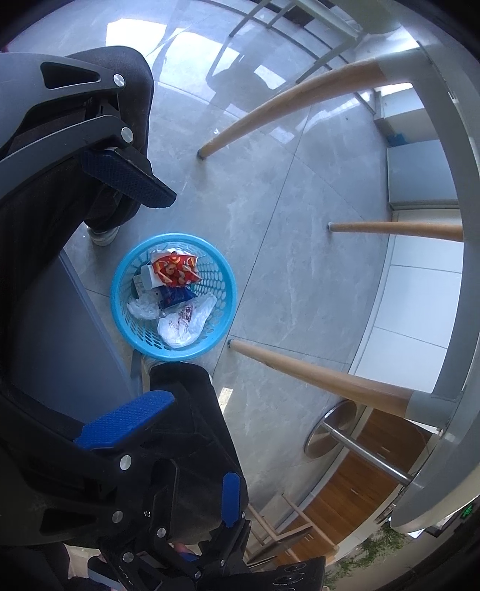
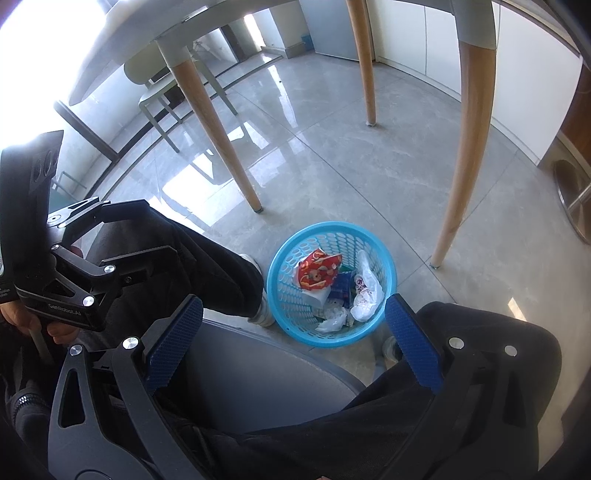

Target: Collect trash

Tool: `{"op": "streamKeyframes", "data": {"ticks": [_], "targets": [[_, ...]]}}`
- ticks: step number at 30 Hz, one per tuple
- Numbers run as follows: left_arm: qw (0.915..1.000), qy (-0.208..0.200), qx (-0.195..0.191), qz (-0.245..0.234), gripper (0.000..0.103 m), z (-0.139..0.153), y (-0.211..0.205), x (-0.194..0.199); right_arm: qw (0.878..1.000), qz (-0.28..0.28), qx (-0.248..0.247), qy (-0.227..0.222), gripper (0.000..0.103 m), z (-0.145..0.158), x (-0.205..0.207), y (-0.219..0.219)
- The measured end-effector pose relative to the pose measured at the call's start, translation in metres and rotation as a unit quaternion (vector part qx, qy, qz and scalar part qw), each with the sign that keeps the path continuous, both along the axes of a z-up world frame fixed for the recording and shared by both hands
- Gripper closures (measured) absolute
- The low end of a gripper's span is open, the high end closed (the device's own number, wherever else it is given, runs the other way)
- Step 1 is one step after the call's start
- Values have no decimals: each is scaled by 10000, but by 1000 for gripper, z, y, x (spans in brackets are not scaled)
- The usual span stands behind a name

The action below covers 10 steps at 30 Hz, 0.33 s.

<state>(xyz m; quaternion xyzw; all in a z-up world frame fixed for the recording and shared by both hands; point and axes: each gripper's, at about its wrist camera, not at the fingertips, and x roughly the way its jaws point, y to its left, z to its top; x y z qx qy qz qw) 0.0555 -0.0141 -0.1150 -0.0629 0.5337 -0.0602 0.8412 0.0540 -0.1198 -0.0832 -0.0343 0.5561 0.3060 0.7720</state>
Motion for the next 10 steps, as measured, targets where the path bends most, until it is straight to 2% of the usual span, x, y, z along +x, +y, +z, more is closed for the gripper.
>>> {"op": "streamKeyframes", "data": {"ticks": [10], "targets": [[10000,68,47,-28,6,-4,-3,1,10000,-26,-25,35,9,-4,-2,-2]]}}
